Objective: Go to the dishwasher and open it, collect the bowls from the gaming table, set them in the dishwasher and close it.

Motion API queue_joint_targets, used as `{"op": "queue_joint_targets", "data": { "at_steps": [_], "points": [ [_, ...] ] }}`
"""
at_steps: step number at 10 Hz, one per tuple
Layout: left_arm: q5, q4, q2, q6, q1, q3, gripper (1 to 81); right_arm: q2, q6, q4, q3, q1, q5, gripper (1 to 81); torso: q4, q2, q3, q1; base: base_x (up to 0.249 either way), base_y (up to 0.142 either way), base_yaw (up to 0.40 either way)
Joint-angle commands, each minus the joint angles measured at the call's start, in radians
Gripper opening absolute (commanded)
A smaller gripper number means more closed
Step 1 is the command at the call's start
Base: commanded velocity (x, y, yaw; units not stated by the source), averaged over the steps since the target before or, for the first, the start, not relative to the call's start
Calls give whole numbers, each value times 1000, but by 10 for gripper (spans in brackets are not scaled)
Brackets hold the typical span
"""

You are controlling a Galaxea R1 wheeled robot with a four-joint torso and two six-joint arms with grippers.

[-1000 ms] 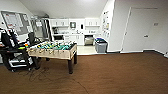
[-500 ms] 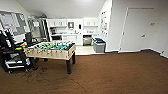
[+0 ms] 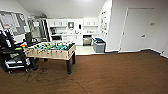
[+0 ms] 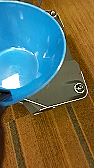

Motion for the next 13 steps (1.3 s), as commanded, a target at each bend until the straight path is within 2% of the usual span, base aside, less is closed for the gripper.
{"op": "queue_joint_targets", "data": {
  "at_steps": [1,13],
  "points": [
    [38,4,-12,5,-43,-2,10,-21,-2,-9,-1,32,-53,10,0,0,0,0,108,0,0],
    [36,8,-6,7,-43,-2,10,-21,-3,-9,-1,29,-54,10,0,-2,0,-3,177,0,0]
  ]
}}
